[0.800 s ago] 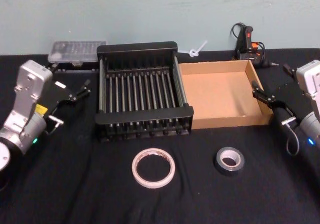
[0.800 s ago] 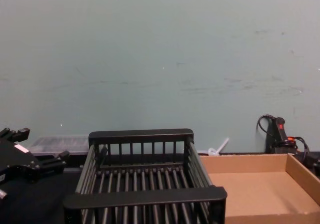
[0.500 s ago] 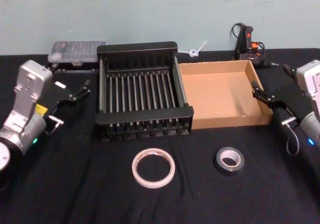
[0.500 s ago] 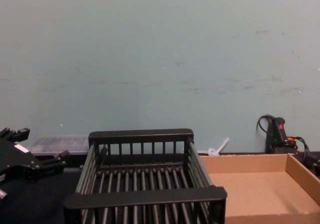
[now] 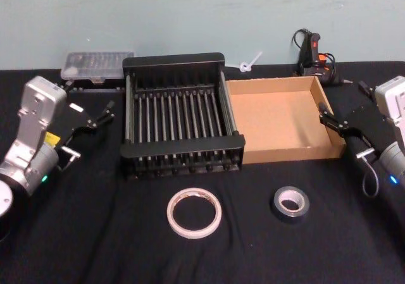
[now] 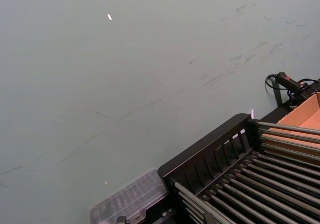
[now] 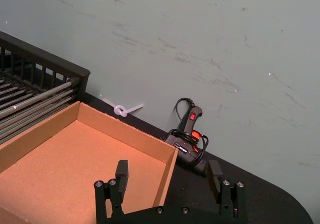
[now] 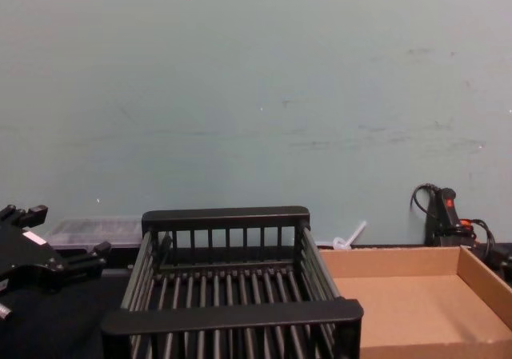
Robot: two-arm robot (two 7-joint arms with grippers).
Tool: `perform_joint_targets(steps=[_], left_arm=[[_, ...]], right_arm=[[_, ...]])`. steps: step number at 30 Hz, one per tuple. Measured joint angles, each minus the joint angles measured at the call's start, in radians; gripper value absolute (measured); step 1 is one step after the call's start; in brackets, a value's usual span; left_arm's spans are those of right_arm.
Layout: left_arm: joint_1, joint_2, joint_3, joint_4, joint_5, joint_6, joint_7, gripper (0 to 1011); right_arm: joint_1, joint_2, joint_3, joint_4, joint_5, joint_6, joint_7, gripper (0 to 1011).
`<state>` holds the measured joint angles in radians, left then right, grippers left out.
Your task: Pick up the white tape and place it into the black box , Pick up the silver tape and place it into the brown box.
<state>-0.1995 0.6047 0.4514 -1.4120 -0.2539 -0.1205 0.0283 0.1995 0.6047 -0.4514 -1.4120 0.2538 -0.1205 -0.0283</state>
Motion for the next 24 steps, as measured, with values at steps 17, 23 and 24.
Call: perform_joint_targets(steps=[17,23,24], left_arm=[[0.0,0.0,0.0,0.0,0.0,0.0,0.0,1001],[0.0,0.0,0.0,0.0,0.0,0.0,0.0,1001],[0.0,0.0,0.0,0.0,0.0,0.0,0.0,1001]], right_arm=[[0.0,0.0,0.0,0.0,0.0,0.0,0.0,1002],[0.0,0.0,0.0,0.0,0.0,0.0,0.0,1002],[0.0,0.0,0.0,0.0,0.0,0.0,0.0,1002]])
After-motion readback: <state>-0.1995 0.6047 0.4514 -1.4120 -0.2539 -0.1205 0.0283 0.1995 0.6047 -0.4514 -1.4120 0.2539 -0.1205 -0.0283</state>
